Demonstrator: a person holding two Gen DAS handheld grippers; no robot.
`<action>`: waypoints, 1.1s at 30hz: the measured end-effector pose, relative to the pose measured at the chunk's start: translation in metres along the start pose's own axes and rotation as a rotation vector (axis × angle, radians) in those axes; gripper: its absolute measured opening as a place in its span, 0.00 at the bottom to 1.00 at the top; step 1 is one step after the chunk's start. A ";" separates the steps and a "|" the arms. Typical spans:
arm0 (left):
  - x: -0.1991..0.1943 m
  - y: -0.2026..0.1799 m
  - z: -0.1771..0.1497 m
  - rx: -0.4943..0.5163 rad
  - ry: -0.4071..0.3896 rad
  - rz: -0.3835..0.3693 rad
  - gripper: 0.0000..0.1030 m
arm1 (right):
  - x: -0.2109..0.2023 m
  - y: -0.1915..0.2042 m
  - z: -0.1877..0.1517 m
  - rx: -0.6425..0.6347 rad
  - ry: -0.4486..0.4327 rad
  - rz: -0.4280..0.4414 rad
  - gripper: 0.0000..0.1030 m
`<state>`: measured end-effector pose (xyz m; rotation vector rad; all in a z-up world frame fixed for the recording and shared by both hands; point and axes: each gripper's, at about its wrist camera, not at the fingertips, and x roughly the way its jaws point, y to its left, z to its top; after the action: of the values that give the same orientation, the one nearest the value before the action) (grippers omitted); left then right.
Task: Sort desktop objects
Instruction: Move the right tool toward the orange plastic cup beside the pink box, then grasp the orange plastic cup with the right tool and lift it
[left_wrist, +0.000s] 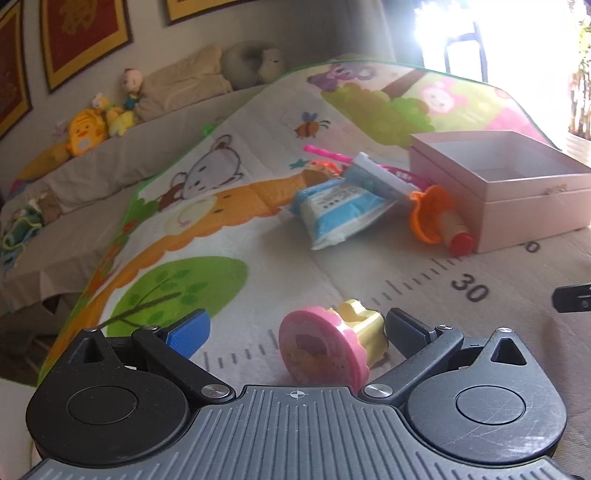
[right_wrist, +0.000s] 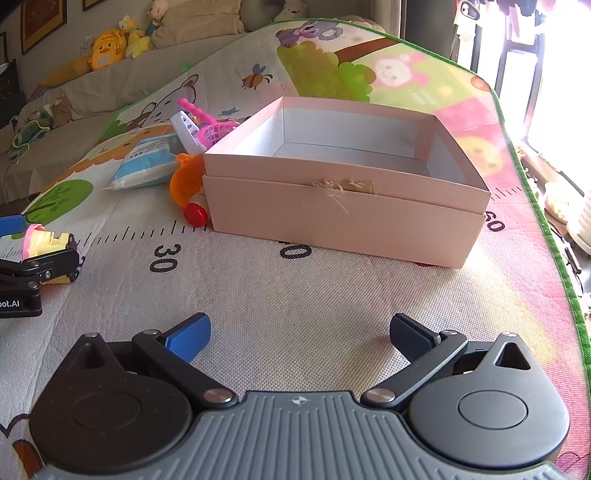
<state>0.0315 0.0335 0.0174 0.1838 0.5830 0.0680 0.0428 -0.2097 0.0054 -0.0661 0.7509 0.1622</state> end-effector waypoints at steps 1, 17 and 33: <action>0.000 0.007 0.000 -0.044 0.008 0.002 1.00 | -0.003 0.002 0.005 -0.006 -0.016 0.001 1.00; -0.009 0.060 -0.027 -0.455 0.021 -0.099 1.00 | 0.029 0.124 0.056 -0.546 -0.170 -0.026 0.35; -0.010 0.065 -0.031 -0.506 0.008 -0.106 1.00 | -0.033 0.092 0.022 -0.468 -0.084 0.359 0.09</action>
<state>0.0052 0.1006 0.0104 -0.3381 0.5654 0.1112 0.0184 -0.1200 0.0436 -0.3682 0.6236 0.6782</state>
